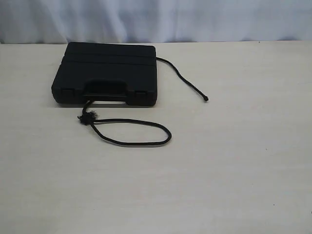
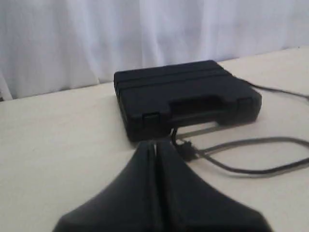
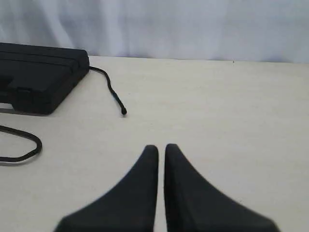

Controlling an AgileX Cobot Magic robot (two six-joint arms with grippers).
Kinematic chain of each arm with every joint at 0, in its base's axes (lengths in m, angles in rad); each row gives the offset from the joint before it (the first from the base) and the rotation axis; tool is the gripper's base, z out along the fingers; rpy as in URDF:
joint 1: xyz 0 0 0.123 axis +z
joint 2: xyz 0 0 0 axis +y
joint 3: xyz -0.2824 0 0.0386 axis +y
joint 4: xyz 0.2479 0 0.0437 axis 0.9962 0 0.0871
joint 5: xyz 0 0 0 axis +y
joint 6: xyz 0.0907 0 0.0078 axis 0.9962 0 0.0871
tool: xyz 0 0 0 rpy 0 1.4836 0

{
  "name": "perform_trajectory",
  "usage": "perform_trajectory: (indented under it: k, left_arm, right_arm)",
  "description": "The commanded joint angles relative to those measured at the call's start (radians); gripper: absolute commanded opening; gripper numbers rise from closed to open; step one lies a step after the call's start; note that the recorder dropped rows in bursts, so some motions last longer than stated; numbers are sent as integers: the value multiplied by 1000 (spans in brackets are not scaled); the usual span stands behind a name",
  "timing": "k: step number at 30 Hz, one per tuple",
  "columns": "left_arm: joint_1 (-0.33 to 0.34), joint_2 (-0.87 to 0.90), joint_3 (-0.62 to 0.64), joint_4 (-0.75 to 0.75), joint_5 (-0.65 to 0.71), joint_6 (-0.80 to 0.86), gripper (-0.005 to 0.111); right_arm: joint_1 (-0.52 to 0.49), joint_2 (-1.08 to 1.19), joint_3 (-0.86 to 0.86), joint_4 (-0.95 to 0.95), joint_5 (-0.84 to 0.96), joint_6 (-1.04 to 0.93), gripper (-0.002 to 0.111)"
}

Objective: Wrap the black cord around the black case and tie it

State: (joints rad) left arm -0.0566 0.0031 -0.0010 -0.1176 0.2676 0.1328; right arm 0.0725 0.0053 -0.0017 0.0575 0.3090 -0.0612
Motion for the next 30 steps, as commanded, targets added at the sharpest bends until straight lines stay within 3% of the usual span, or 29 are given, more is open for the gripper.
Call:
perform_trajectory:
  k: [1,6,13,18,22,25,27,30]
  left_arm:
    - [2,-3,1,-245,-198,-33,0]
    - [2,-3,1,-630,-468,-141,0]
    - [2,-3,1,-630,-520,-169,0]
    - [2,-3,1,-518,-651,-79,0]
    - [2,-3,1,-444,-711,-159,0]
    - [2,-3,1,-168,-804,-387,0]
    - [2,7,1,55,-956,-513,0]
    - [2,127,-83,165,-1074,-525,0]
  right_arm:
    - [0,-5,2,61,-138,-20,4]
    - [0,-5,2,263,-295,-20,4]
    - [0,-5,2,458,-293,-20,4]
    - [0,-5,2,458,-293,-20,4]
    - [0,-5,2,458,-296,1,4]
    - [0,-5,2,458,-302,28,4]
    - [0,-5,2,458,-309,45,4]
    - [0,-5,2,458,-309,87,4]
